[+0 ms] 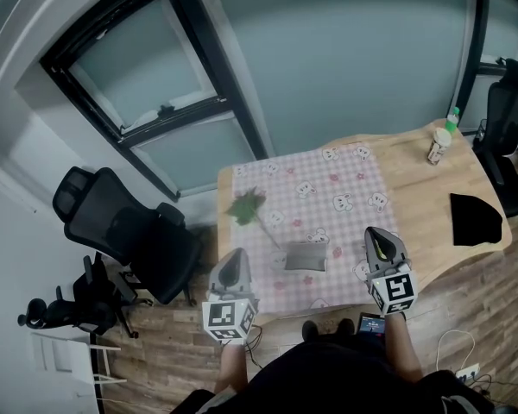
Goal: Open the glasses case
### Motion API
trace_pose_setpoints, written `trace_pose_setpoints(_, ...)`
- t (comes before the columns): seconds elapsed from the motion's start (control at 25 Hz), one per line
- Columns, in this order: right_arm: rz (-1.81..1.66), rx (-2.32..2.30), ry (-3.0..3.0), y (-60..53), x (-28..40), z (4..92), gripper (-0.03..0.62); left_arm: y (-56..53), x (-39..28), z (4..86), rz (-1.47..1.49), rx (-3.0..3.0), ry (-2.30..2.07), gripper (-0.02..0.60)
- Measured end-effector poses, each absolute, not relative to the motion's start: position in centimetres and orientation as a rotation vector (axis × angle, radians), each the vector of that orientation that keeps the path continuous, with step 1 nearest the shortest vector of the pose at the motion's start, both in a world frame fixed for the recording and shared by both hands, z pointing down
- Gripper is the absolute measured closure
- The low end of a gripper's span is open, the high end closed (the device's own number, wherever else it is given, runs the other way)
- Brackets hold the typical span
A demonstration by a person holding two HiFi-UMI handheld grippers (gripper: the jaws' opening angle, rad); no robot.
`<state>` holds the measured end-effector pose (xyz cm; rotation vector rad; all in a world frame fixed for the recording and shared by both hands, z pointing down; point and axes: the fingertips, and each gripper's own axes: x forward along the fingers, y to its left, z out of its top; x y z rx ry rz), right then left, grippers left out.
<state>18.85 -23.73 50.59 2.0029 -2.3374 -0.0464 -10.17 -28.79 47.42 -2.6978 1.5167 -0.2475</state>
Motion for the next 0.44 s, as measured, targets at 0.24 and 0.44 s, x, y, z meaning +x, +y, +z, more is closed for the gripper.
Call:
trace_pose_setpoints(0.24, -0.024, 2.005, -2.328, -23.61, 19.05, 50.94, 0.577, -28.52, -9.72, 47.34, -0.251, -2.696, 1.500, 0.583)
trace_pose_setpoints(0.44, -0.046, 1.987, -2.326, -23.43, 18.55, 50.86, 0.577, -28.38, -9.81, 47.36, -0.254, -2.701, 1.496, 0.583)
